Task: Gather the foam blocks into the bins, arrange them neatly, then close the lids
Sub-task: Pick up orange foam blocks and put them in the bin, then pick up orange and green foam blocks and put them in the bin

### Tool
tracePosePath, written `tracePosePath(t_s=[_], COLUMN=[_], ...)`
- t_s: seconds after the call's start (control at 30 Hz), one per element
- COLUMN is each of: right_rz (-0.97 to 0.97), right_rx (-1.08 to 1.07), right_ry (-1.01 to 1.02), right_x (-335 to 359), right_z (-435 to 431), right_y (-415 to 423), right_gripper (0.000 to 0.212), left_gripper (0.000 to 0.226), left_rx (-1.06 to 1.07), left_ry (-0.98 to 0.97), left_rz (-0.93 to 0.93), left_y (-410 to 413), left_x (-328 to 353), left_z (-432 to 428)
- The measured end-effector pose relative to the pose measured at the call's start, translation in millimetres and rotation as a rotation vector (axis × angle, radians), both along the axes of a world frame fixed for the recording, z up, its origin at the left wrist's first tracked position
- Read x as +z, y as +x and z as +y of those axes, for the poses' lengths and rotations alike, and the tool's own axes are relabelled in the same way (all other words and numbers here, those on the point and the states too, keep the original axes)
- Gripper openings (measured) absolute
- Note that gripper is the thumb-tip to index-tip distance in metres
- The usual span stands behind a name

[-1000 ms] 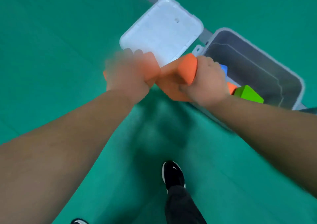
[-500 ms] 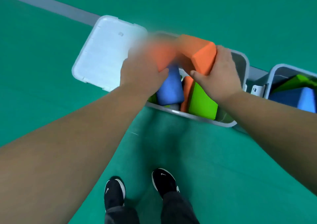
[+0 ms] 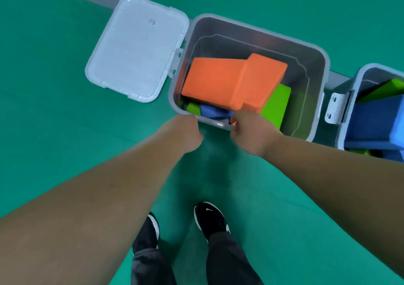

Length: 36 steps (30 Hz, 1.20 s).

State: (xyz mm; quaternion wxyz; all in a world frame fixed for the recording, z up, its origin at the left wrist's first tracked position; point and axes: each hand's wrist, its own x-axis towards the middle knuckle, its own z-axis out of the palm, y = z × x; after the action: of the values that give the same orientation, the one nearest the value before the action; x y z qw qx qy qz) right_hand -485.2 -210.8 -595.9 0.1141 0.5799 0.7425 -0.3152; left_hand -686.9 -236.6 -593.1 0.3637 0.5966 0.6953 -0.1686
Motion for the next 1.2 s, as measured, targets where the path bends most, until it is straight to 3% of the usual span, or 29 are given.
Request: tracePosePath(t_s=[0.27,0.6,0.9,1.2], right_rz=[-0.058,-0.080,-0.136,-0.179], right_rx=[0.325,0.584,0.955,1.303], right_ry=[-0.066,-0.112,-0.038,-0.025], right_x=[11,38,66,66], right_z=[-6,-79,-216,-437], right_y=[-128,-307,-473,-641], right_gripper=[0.032,0.042,0.041,0.041], left_gripper=[0.009,0.034,0.020,0.016], left_rx=[0.151,0.516,0.775,1.095], left_ry=[-0.054,-0.021,-0.022,-0.060], left_rz=[-0.028,0.054,0.065,0.076], left_y=[-85,-255,-369,-470], left_x=[-7,27,52,59], left_z=[-42,-177,-358,-604])
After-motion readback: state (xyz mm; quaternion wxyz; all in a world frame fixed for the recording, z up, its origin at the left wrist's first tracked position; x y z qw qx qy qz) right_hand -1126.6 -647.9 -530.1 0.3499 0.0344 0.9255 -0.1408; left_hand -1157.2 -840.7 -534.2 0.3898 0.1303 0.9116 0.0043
